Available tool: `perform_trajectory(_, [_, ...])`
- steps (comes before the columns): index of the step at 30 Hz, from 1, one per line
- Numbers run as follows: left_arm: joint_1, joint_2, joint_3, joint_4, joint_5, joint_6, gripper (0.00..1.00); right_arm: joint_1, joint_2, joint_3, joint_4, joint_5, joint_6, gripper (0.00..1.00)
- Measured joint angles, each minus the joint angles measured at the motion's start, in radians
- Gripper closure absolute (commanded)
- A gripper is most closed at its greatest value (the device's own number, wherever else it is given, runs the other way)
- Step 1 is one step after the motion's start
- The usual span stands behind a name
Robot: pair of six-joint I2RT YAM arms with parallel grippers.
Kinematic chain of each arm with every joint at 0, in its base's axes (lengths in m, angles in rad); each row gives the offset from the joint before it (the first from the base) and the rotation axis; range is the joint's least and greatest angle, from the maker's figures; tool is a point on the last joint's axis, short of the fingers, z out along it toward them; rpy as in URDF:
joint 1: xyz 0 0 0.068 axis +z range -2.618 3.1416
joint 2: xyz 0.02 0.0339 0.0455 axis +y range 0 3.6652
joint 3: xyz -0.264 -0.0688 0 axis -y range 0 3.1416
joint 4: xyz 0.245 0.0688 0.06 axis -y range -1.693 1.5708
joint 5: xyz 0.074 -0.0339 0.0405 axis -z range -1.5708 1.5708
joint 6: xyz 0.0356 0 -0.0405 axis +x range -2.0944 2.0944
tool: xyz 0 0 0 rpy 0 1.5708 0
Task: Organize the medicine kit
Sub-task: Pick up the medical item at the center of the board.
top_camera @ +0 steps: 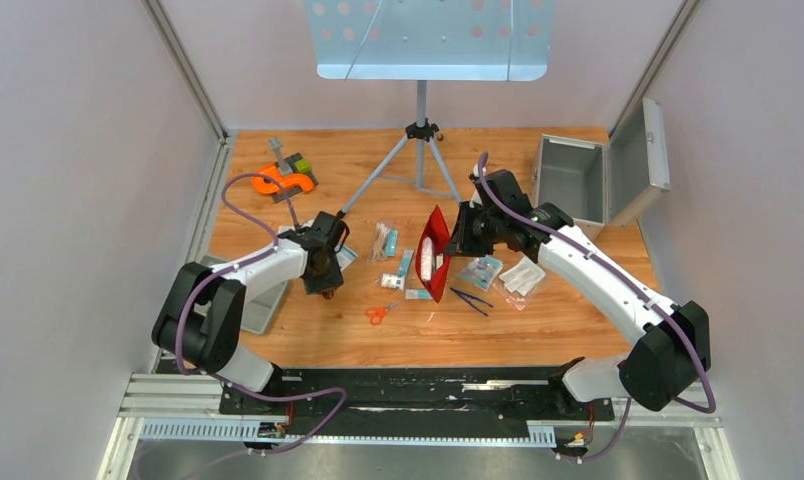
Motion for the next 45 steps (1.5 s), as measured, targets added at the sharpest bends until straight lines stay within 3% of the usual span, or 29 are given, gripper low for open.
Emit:
perform_trajectory(16, [0.005,-0.077,-0.068,0.022,0.034,-0.014,0.52,0.0,0.0,0.0,0.0,-0.007,0.001,1.0])
perform_trajectory(21, [0.006,-0.076,-0.068,0.017,0.034,-0.014,0.62,0.0,0.0,0.0,0.0,-0.007,0.002,1.0])
perform_trajectory(31, [0.006,-0.057,-0.042,-0.016,0.035,-0.011,0.65,0.0,0.0,0.0,0.0,-0.006,0.003,1.0])
perform_trajectory(45, [-0.009,-0.192,0.158,-0.124,0.153,0.082,0.69,0.0,0.0,0.0,0.0,-0.006,0.004,1.0])
